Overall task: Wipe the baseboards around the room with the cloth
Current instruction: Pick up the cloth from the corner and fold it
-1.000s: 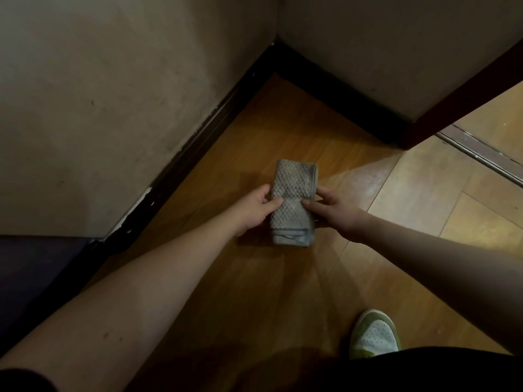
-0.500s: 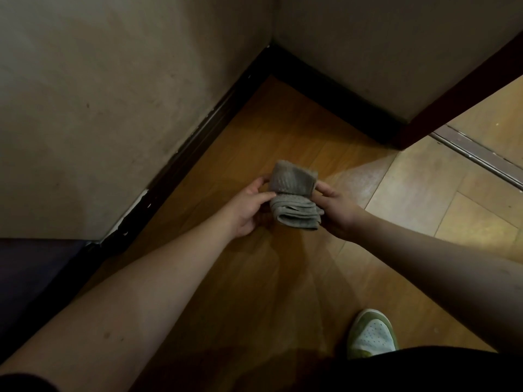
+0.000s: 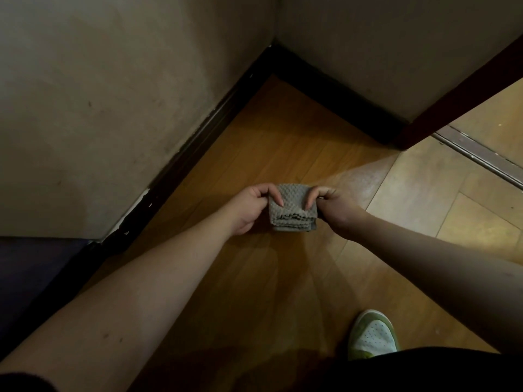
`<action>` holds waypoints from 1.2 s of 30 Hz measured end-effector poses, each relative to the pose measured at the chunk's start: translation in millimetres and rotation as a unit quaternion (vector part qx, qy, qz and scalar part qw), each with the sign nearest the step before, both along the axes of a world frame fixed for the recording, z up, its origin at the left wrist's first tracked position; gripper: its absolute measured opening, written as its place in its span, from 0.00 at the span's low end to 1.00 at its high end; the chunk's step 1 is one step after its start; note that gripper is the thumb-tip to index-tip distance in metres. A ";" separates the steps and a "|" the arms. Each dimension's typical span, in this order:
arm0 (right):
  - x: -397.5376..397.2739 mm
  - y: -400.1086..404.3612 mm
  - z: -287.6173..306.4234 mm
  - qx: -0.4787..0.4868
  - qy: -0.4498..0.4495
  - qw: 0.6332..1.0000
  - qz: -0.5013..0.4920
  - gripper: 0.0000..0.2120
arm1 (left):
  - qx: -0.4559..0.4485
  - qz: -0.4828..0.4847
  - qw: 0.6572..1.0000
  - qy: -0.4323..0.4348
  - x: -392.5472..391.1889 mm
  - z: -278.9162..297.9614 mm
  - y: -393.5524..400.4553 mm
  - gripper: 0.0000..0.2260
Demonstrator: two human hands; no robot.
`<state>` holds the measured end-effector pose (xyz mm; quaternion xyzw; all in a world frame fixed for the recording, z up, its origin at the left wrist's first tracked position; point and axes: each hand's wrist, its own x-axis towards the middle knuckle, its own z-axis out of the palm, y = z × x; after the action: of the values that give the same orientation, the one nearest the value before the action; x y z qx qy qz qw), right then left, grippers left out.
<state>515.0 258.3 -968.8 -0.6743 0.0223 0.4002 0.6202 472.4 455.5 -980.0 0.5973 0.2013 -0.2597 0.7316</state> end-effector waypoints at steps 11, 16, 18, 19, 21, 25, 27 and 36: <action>8.9 -9.5 2.3 -0.011 0.054 0.998 -0.003 0.27 | 0.036 -0.043 0.996 -0.065 3.8 8.0 2.9 0.28; 3.5 -9.8 3.5 -0.052 0.007 0.999 0.014 0.17 | 0.024 -0.021 0.997 -0.072 4.5 14.7 1.1 0.26; 3.4 -7.3 4.3 -0.046 -0.004 0.999 -0.016 0.14 | 0.013 -0.008 0.998 -0.068 6.4 15.3 -0.1 0.25; 3.6 -6.3 4.4 -0.038 -0.005 0.999 -0.028 0.13 | 0.016 -0.012 0.997 -0.070 8.0 15.6 0.0 0.26; 4.9 -5.8 3.9 -0.031 -0.008 0.999 -0.043 0.12 | 0.021 -0.026 0.997 -0.073 10.5 18.0 1.1 0.27; 8.9 -8.5 8.5 -0.045 -0.020 0.998 -0.051 0.12 | -0.017 -0.015 0.999 -0.045 10.0 26.7 0.7 0.22; 10.4 -9.0 9.0 -0.044 -0.010 0.997 -0.058 0.12 | -0.052 0.003 0.998 -0.034 9.4 26.5 -0.9 0.24; 10.5 -11.0 13.6 0.051 0.095 0.989 -0.097 0.16 | -0.021 -0.039 0.997 -0.066 9.2 16.7 -0.1 0.18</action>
<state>525.5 247.3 -955.2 -0.5951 0.1261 0.4012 0.6848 481.6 455.4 -963.3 0.6047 0.1235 -0.2523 0.7453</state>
